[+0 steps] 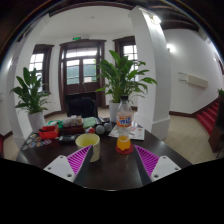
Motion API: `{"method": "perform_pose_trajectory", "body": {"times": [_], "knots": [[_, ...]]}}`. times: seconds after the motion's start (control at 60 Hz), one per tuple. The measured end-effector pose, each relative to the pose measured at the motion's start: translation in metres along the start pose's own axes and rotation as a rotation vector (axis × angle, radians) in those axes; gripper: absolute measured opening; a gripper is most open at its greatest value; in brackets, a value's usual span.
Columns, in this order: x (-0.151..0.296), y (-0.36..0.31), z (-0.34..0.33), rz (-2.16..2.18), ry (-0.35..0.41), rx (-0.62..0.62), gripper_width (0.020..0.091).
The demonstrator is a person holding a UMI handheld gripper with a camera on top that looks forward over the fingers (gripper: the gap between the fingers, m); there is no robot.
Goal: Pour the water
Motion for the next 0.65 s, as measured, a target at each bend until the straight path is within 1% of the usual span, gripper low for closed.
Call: {"method": "perform_pose_trajectory", "body": {"times": [0.1, 0.233, 0.35, 0.65], "knots": [[0.005, -0.020, -0.036, 0.018, -0.008, 0.047, 0.0817], [0.019, -0.042, -0.072, 0.020, 0.022, 0.103, 0.0816], [0.023, -0.057, -0.097, -0.034, 0.049, 0.116, 0.0816], [0.025, -0.074, -0.119, -0.075, 0.050, 0.140, 0.0814]]}}
Point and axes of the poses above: the point between the fingertips, and its own axes, seen from behind it with the camera up: y to the right, x up, z forward, the way the camera looks, the point moved 3 cm from there along -z, backward, against the way the camera looks, and after that the axes turned 12 degrees about z, right-handed, at the moved point
